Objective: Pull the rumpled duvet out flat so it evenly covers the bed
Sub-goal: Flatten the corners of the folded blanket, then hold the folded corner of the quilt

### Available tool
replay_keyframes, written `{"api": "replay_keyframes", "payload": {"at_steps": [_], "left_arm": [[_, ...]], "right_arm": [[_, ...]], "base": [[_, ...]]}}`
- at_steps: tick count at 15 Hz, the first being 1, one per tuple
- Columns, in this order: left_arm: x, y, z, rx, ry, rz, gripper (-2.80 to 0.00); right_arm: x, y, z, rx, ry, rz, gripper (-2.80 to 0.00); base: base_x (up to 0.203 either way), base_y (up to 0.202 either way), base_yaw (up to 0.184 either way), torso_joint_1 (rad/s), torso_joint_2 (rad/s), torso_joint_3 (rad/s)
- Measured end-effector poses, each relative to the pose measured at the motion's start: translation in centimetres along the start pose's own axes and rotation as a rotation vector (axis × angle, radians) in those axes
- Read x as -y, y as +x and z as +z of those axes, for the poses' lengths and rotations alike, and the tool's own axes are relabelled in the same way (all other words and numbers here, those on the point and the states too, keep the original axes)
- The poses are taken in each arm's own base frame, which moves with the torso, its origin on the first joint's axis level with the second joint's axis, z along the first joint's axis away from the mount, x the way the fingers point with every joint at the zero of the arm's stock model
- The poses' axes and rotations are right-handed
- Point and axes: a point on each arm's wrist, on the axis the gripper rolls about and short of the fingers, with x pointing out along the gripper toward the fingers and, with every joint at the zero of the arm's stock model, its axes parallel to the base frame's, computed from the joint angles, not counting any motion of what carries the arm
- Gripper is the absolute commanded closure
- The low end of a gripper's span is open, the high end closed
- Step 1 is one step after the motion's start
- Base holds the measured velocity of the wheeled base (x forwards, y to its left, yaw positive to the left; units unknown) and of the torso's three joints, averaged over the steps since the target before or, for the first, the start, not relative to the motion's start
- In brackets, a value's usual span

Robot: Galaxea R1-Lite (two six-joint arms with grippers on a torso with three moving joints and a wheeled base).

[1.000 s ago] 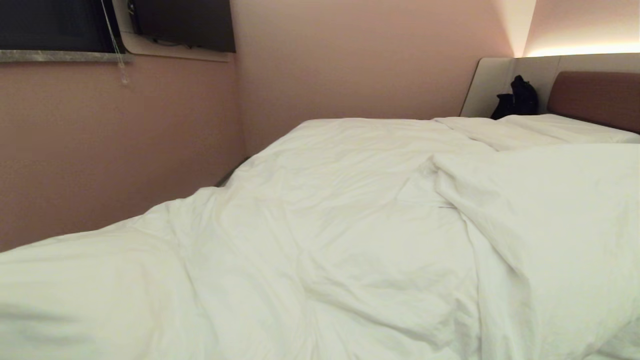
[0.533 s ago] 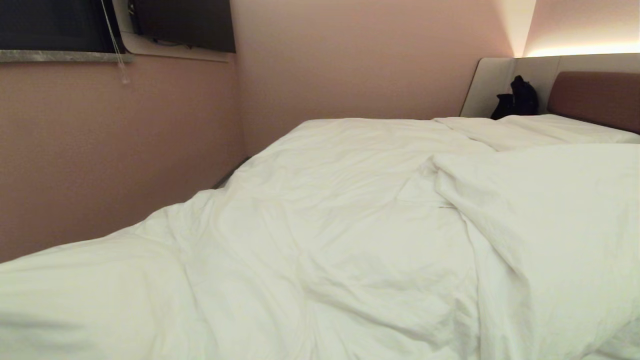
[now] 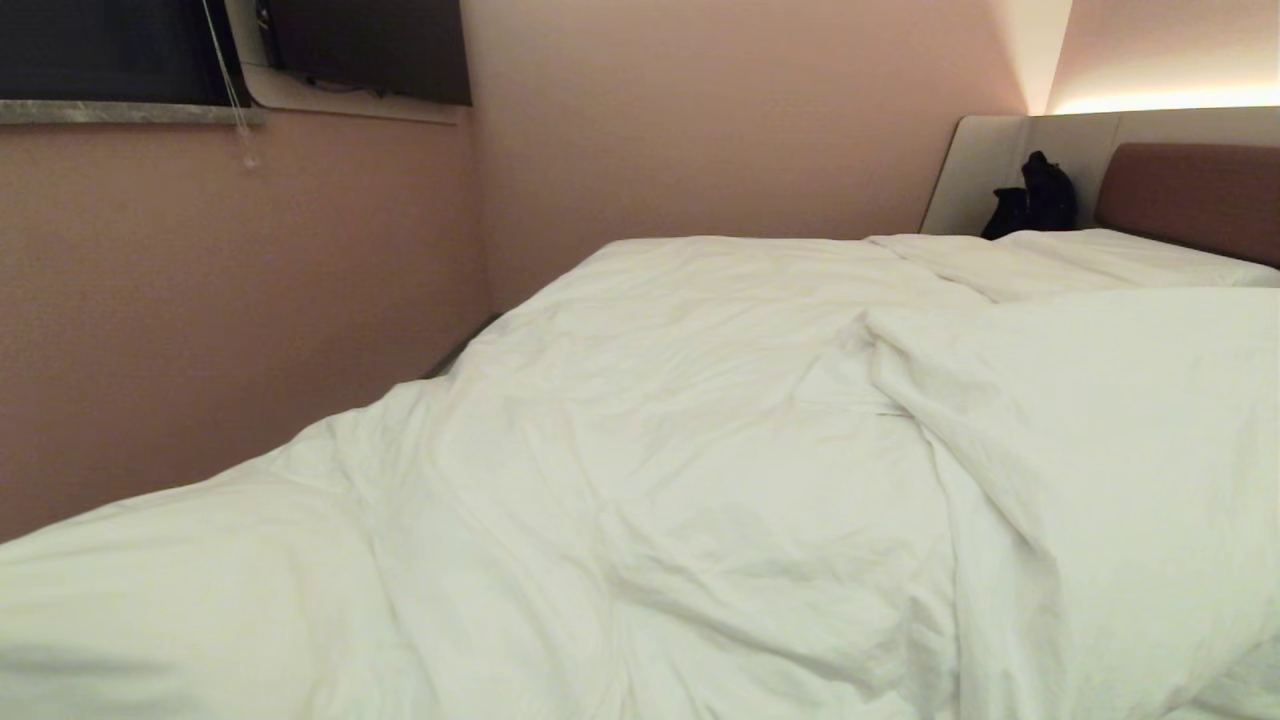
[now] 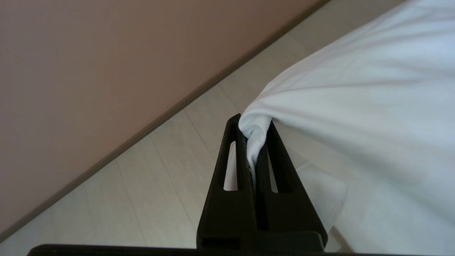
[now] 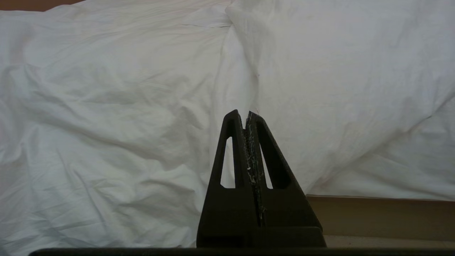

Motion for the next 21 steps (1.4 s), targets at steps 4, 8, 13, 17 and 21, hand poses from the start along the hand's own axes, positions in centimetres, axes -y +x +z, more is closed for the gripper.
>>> {"api": "replay_keyframes", "payload": {"at_steps": [4, 8, 13, 17, 21], "left_arm": [[0.1, 0.1, -0.4, -0.012, 0.012, -0.006, -2.8], [0.2, 0.3, -0.4, -0.017, 0.015, -0.009, -2.8], [0.3, 0.3, -0.4, -0.017, 0.015, -0.025, -2.8], [0.0, -0.9, 1.1, 0.099, -0.031, -0.166, -2.8], [-0.8, -4.0, 2.9, 0.315, -0.118, -0.532, -2.8]], "right_arm": [[0.0, 0.0, 0.0, 0.0, 0.0, 0.001, 0.0], [0.0, 0.0, 0.0, 0.0, 0.0, 0.001, 0.0], [0.0, 0.0, 0.0, -0.001, 0.0, 0.0, 0.0], [0.0, 0.0, 0.0, 0.0, 0.0, 0.0, 0.0], [0.0, 0.0, 0.0, 0.0, 0.0, 0.0, 0.0]], "base": [[0.0, 0.0, 0.0, 0.0, 0.0, 0.0], [0.0, 0.0, 0.0, 0.0, 0.0, 0.0], [0.0, 0.0, 0.0, 0.0, 0.0, 0.0], [0.0, 0.0, 0.0, 0.0, 0.0, 0.0], [0.0, 0.0, 0.0, 0.0, 0.0, 0.0]]}}
